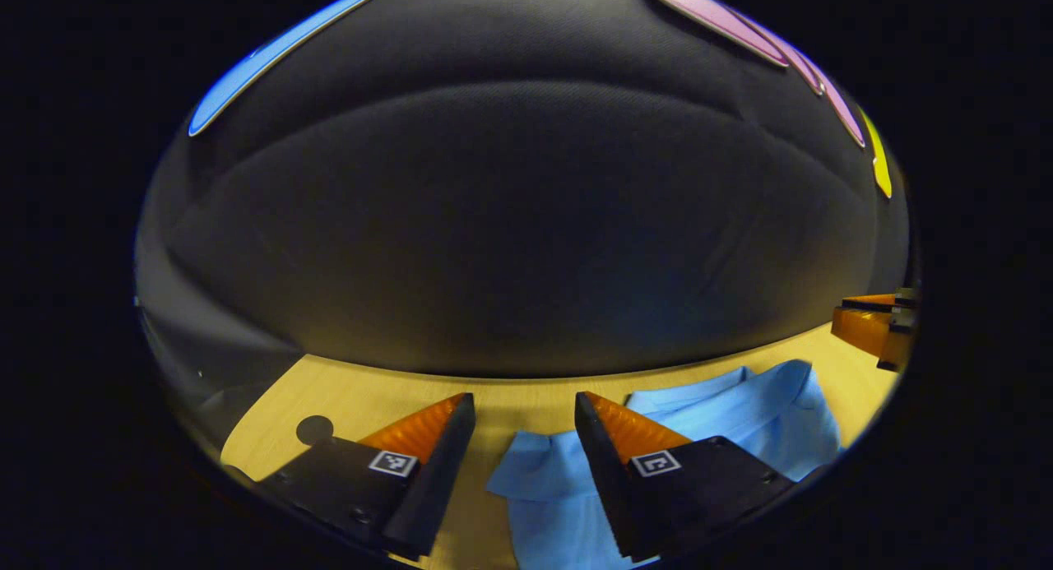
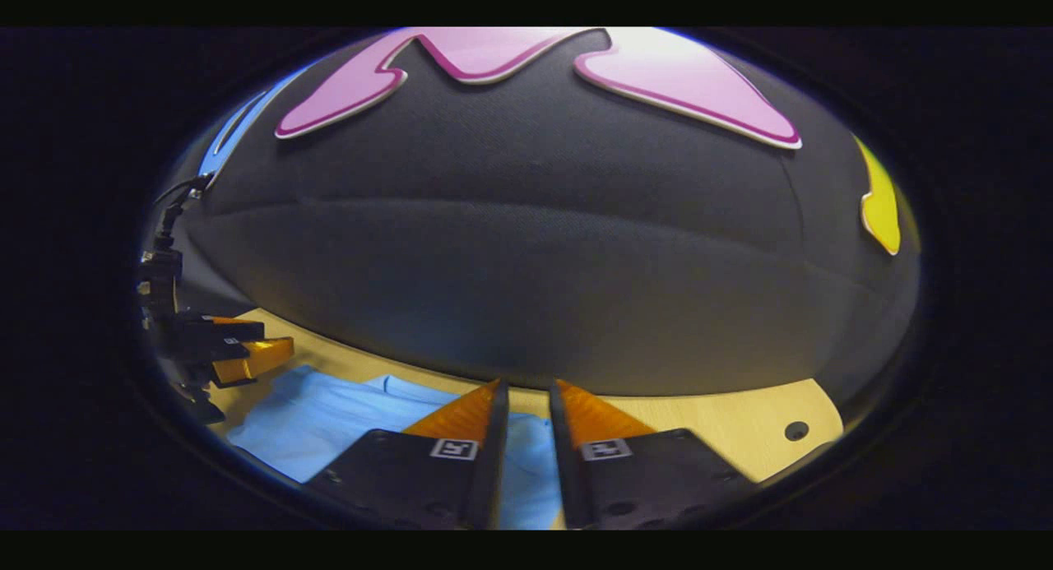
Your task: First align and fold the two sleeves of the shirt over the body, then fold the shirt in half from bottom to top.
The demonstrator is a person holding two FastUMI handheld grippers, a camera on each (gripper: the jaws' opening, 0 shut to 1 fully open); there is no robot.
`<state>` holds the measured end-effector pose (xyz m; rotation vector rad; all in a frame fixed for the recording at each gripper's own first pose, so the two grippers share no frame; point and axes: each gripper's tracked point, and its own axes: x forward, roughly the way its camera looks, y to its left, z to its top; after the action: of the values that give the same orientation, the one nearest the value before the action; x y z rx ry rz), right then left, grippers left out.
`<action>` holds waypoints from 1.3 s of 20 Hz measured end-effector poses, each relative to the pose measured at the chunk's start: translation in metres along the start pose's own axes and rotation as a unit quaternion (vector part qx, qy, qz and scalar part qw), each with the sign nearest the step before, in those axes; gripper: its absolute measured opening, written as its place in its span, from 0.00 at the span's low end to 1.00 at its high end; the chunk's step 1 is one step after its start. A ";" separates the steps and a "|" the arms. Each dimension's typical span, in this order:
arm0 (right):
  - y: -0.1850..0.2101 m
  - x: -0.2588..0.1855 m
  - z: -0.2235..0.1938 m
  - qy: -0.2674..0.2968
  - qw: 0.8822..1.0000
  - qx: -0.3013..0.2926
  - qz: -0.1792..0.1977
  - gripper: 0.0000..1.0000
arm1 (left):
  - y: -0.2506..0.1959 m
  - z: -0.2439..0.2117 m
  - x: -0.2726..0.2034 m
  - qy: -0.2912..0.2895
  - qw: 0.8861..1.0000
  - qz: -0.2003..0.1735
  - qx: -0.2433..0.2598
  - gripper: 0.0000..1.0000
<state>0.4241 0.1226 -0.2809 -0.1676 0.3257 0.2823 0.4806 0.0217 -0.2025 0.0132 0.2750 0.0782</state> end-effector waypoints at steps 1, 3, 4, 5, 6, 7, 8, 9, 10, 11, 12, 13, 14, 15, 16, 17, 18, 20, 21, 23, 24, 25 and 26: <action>-0.003 -0.007 -0.001 -0.003 1.000 0.001 -0.001 0.59 | -0.005 0.010 -0.017 -0.011 1.000 -0.007 0.001 0.90; -0.008 -0.032 0.008 -0.014 1.000 0.012 -0.013 0.99 | -0.011 0.022 -0.046 -0.037 0.999 -0.014 0.001 0.99; -0.009 -0.046 0.013 -0.020 0.999 0.014 -0.020 0.95 | -0.012 0.028 -0.062 -0.048 0.999 -0.019 0.000 0.99; -0.013 -0.064 0.020 -0.026 0.999 0.013 -0.029 0.96 | -0.014 0.035 -0.082 -0.057 0.998 -0.024 0.000 0.99; -0.016 -0.082 0.029 -0.033 0.999 0.010 -0.034 0.98 | -0.013 0.044 -0.103 -0.068 0.997 -0.026 -0.001 0.99; -0.017 -0.101 0.038 -0.043 0.998 0.006 -0.040 0.97 | -0.012 0.054 -0.126 -0.079 0.997 -0.026 -0.002 0.99; -0.018 -0.122 0.050 -0.053 0.998 0.002 -0.046 0.98 | -0.010 0.062 -0.148 -0.089 0.996 -0.027 -0.005 0.99; -0.018 -0.144 0.061 -0.061 0.997 0.000 -0.051 0.98 | -0.009 0.070 -0.172 -0.099 0.995 -0.031 -0.011 0.99; -0.018 -0.167 0.071 -0.068 0.996 0.000 -0.055 0.97 | -0.013 0.079 -0.198 -0.107 0.993 -0.046 -0.021 0.99; -0.014 -0.196 0.082 -0.077 0.995 0.000 -0.057 0.97 | -0.017 0.089 -0.227 -0.117 0.991 -0.058 -0.031 0.99; -0.012 -0.219 0.094 -0.088 0.994 -0.002 -0.061 0.97 | -0.012 0.100 -0.255 -0.128 0.989 -0.060 -0.033 0.99; -0.010 -0.240 0.104 -0.097 0.993 -0.007 -0.064 0.97 | -0.007 0.110 -0.278 -0.141 0.988 -0.057 -0.029 0.99; -0.007 -0.261 0.115 -0.107 0.992 -0.011 -0.064 0.97 | -0.002 0.119 -0.303 -0.155 0.986 -0.055 -0.024 0.98; 0.000 -0.286 0.126 -0.118 0.991 -0.010 -0.063 0.97 | 0.000 0.128 -0.328 -0.167 0.984 -0.055 -0.021 0.98; 0.007 -0.307 0.135 -0.128 0.990 -0.003 -0.059 0.99 | -0.001 0.135 -0.354 -0.177 0.982 -0.058 -0.020 0.98; 0.013 -0.328 0.146 -0.139 0.989 0.003 -0.054 0.97 | 0.002 0.141 -0.375 -0.185 0.981 -0.063 -0.016 0.98; 0.018 -0.347 0.153 -0.147 0.988 0.002 -0.053 0.97 | 0.007 0.138 -0.395 -0.190 0.980 -0.064 -0.012 0.98; 0.029 -0.384 0.162 -0.155 0.987 -0.011 -0.046 0.97 | 0.010 0.139 -0.432 -0.195 0.979 -0.061 -0.011 0.98; 0.035 -0.402 0.165 -0.158 0.987 -0.011 -0.039 0.97 | 0.008 0.141 -0.452 -0.198 0.978 -0.064 -0.014 0.98; 0.049 -0.434 0.165 -0.159 0.987 -0.004 -0.025 0.97 | 0.008 0.143 -0.500 -0.213 0.975 -0.064 -0.012 0.98; 0.055 -0.452 0.164 -0.160 0.987 -0.003 -0.020 0.97 | 0.011 0.141 -0.520 -0.221 0.973 -0.062 -0.012 0.98; 0.060 -0.467 0.164 -0.162 0.987 -0.004 -0.018 0.97 | 0.011 0.138 -0.538 -0.225 0.972 -0.062 -0.014 0.98; 0.062 -0.480 0.163 -0.165 0.986 -0.004 -0.017 0.97 | 0.011 0.133 -0.554 -0.227 0.972 -0.064 -0.020 0.98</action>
<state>0.0164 0.0975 0.0262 -0.1317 -0.0062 0.2733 -0.0158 -0.0109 0.0759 -0.0257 -0.1843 -0.0484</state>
